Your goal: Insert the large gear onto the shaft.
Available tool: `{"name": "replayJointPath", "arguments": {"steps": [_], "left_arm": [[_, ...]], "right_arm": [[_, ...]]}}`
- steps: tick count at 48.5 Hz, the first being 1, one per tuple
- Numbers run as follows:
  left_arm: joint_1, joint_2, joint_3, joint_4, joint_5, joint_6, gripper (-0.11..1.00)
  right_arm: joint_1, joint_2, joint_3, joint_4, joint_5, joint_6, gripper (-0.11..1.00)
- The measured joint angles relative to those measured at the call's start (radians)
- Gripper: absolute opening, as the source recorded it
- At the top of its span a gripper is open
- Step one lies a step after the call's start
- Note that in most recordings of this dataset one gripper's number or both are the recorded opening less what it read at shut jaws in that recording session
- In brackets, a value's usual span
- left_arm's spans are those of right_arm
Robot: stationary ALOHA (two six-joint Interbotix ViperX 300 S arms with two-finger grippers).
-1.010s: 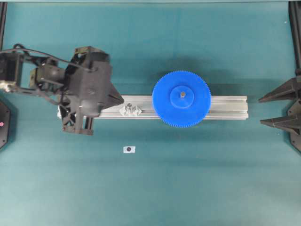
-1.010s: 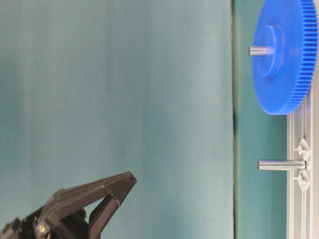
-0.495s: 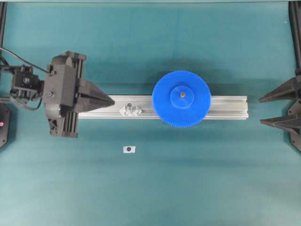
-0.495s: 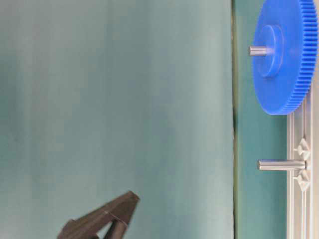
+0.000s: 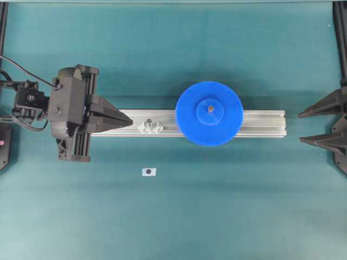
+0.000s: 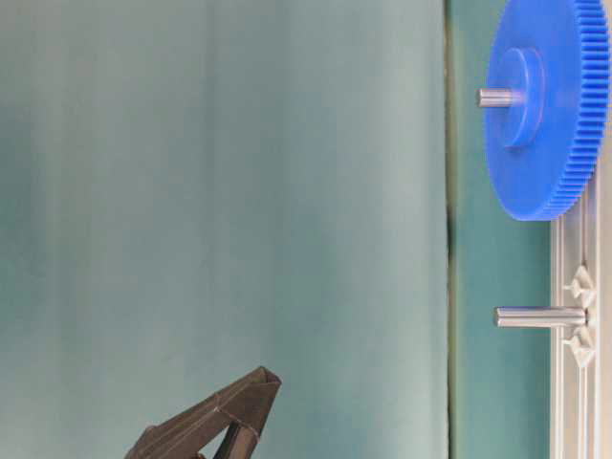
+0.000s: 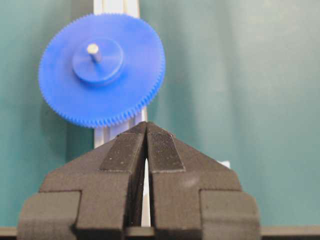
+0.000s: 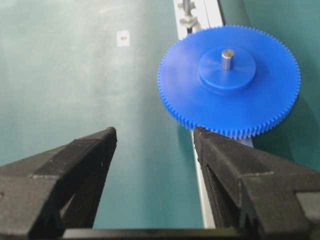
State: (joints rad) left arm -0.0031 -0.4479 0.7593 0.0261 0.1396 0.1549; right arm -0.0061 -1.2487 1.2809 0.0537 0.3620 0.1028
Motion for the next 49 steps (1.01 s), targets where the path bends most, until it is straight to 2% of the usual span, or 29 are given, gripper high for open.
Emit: {"name": "replayJointPath", "arguments": {"steps": [27,49], "left_arm": [[-0.006,0.012,0.018,0.000,-0.002,0.000,0.01],[-0.008,0.014,0.029,-0.003,-0.005,0.000,0.01]], "right_arm": [[0.000,-0.072,0.028,0.000,-0.026,0.002,0.73],[0.000,-0.072,0.029,0.000,-0.026,0.000,0.73]]}}
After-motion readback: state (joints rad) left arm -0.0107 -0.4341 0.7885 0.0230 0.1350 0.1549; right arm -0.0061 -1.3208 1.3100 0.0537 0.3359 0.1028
